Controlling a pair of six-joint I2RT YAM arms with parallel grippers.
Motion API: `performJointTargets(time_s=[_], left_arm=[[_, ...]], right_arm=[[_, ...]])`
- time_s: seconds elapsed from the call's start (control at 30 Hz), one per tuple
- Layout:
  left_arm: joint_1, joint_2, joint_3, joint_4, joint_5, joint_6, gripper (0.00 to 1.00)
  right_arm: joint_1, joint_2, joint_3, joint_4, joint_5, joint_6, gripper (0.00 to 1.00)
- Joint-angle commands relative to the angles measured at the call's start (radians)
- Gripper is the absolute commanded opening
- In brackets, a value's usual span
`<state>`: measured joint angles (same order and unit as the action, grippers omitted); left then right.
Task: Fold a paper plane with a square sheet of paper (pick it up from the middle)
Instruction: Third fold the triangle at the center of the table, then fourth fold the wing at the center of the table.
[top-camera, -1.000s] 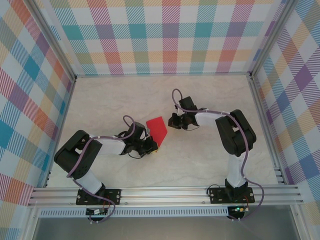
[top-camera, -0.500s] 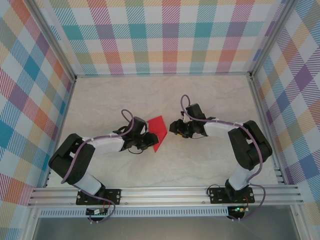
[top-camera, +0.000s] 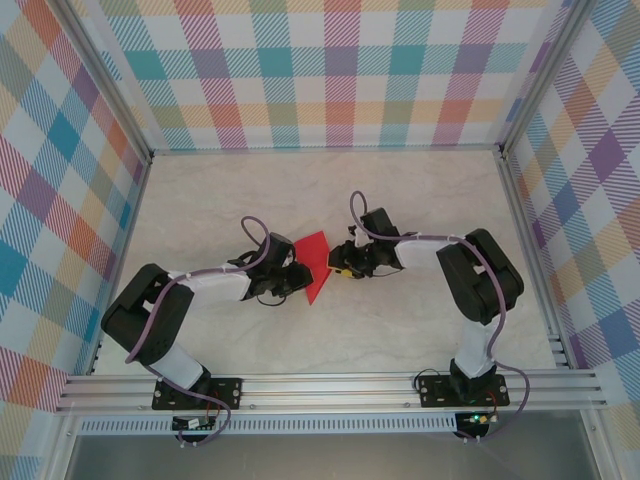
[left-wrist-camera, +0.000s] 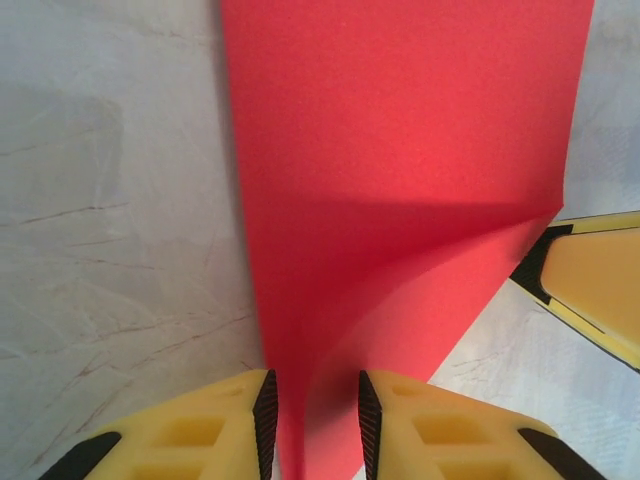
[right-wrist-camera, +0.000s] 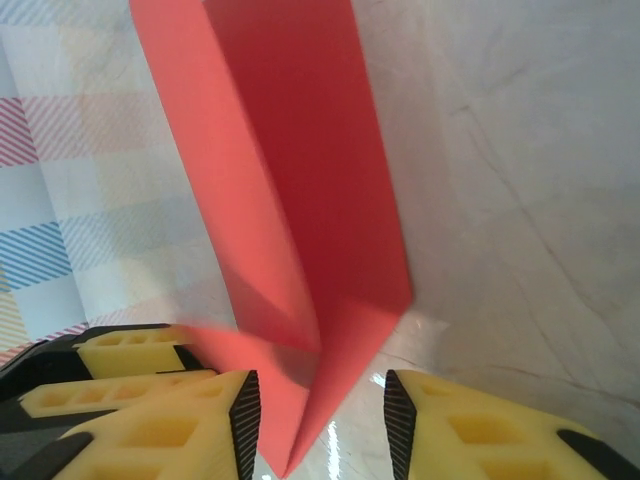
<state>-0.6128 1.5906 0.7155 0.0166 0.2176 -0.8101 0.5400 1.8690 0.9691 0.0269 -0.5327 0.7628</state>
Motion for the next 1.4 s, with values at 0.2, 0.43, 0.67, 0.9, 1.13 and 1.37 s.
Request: performJointTargets(time_s=[0.2, 0.43, 0.67, 0.9, 1.13, 1.37], left_arm=[[0.008, 0.022, 0.013, -0.020, -0.013, 0.024, 0.28], [0.013, 0.014, 0.009, -0.024, -0.016, 0.030, 0.28], [0.015, -0.013, 0.011, -0.040, -0.015, 0.047, 0.31], [0.015, -0.081, 0.022, -0.070, -0.023, 0.116, 0.44], [0.012, -0.151, 0.021, -0.078, -0.028, 0.195, 0.58], [0.012, -0.258, 0.008, -0.141, -0.107, 0.252, 0.67]], right_arm=[[0.022, 0.062, 0.064, 0.027, -0.079, -0.019, 0.32], [0.030, 0.094, 0.090, 0.024, -0.101, -0.025, 0.28], [0.031, 0.056, 0.051, 0.065, -0.051, 0.000, 0.06], [0.044, -0.124, -0.066, 0.077, 0.175, 0.103, 0.00], [0.104, -0.212, -0.099, -0.035, 0.378, 0.285, 0.00], [0.196, -0.250, 0.002, -0.147, 0.534, 0.322, 0.00]])
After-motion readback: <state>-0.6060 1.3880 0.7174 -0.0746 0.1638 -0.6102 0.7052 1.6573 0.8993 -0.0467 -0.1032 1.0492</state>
